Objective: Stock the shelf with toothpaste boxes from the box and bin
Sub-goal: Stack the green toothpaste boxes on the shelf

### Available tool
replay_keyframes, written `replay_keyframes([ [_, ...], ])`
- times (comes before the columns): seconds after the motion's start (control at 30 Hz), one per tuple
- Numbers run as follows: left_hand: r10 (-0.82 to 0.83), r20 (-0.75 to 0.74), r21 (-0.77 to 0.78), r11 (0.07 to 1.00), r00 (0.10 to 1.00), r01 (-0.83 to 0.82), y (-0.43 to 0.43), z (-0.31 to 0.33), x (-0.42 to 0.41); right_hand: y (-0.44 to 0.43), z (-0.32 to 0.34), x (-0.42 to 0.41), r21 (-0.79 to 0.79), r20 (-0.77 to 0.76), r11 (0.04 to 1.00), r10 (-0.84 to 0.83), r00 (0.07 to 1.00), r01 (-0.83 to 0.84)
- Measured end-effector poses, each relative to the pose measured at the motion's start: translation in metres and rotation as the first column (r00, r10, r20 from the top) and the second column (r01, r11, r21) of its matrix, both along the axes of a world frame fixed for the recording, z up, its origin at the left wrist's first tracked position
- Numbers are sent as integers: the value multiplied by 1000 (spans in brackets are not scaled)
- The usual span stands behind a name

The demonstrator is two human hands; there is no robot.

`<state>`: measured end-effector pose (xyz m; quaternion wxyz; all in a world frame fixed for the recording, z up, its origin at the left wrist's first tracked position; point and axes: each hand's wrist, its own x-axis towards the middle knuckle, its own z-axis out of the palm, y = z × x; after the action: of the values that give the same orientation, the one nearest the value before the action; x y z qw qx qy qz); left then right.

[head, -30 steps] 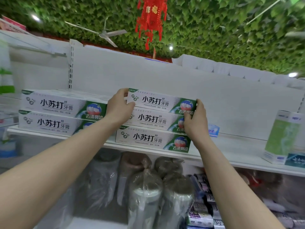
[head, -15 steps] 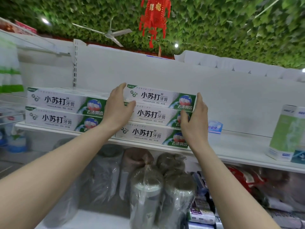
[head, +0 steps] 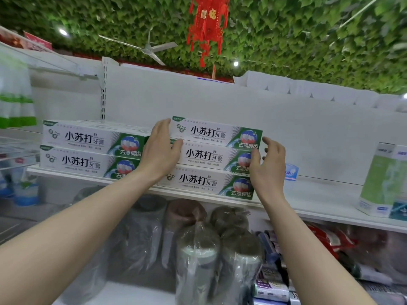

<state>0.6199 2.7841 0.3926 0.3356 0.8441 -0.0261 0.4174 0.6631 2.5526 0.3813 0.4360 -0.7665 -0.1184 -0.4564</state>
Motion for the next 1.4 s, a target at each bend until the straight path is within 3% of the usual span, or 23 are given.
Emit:
replay_keyframes([
  [0.1, -29, -144, -24, 999, 989, 26, 4, 12, 7, 4, 6, 4, -24, -73, 999, 42, 996, -44],
  [0.4, -27, -113, 60, 998, 993, 34, 10, 1, 8, 7, 2, 6, -39, -121, 997, 64, 991, -69],
  [0.57, -40, 174, 293, 956, 984, -13, 4, -33, -7, 20, -34, -17, -191, 23, 981, -37, 999, 41],
  [0.7, -22, 339, 351, 930, 941, -105, 8, -51, -7, 26, -52, -26, -291, 234, 925, -178, 956, 244],
  [0.87, -25, 310, 365, 926, 950, -95, 11, -55, -6, 33, -63, -22, -370, 119, 905, -176, 977, 208],
  [1.07, -19, 290, 414, 904, 957, -107, 17, -56, -3, 37, -54, -22, -386, 105, 897, -189, 976, 215],
  [1.23, -13, 205, 479, 873, 979, -89, 18, -60, -10, 38, -61, -36, -504, -10, 838, -247, 969, 208],
  [1.4, -24, 101, 492, 870, 995, -29, 20, -60, -21, 44, -61, -49, -541, -18, 817, -250, 968, 200],
])
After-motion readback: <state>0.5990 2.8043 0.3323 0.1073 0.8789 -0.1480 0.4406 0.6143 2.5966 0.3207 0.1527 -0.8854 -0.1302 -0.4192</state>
